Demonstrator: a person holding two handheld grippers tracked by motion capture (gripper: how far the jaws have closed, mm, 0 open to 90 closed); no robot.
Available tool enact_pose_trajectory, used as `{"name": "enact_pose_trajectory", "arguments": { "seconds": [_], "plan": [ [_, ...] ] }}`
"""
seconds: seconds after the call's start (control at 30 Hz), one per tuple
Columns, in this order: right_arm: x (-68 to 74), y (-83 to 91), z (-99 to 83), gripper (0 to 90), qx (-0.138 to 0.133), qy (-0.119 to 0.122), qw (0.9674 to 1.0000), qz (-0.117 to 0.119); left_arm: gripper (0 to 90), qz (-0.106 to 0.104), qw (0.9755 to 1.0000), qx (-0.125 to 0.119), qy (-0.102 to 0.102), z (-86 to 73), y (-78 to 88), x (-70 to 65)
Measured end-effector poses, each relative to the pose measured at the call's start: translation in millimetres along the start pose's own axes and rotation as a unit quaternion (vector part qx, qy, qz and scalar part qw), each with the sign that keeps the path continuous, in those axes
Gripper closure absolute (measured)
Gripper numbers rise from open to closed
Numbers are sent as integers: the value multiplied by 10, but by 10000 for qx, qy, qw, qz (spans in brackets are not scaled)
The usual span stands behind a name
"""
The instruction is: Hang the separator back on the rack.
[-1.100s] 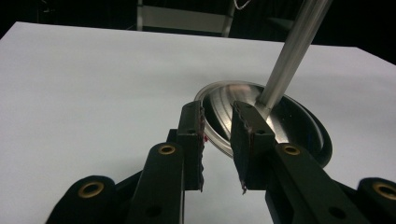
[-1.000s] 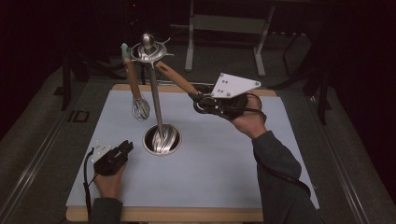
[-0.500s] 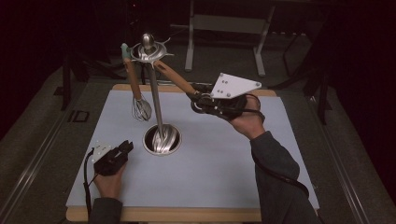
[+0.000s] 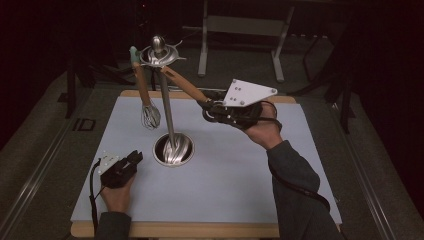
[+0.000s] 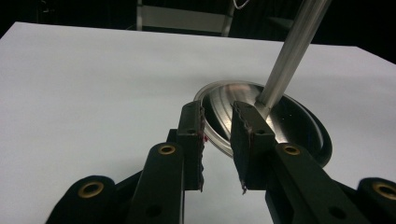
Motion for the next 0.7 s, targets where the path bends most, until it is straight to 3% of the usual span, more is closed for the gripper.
{"name": "enact_pose_trajectory", "arguments": {
  "seconds": [0.7],
  "plan": [
    [44, -83, -7, 711, 20, 37, 10000, 69, 746, -5, 10000, 1, 23, 1, 1, 2]
  ]
}}
Point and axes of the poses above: each handheld gripper's, and its own axes: y roughly backward along the jaws, z roughly out of its top, x roughly to its left, the point moved 10 cm from there along -y, roughly forward along the jaws, and after that the axes turned 3 degrees about y, right-handed, at the moved point
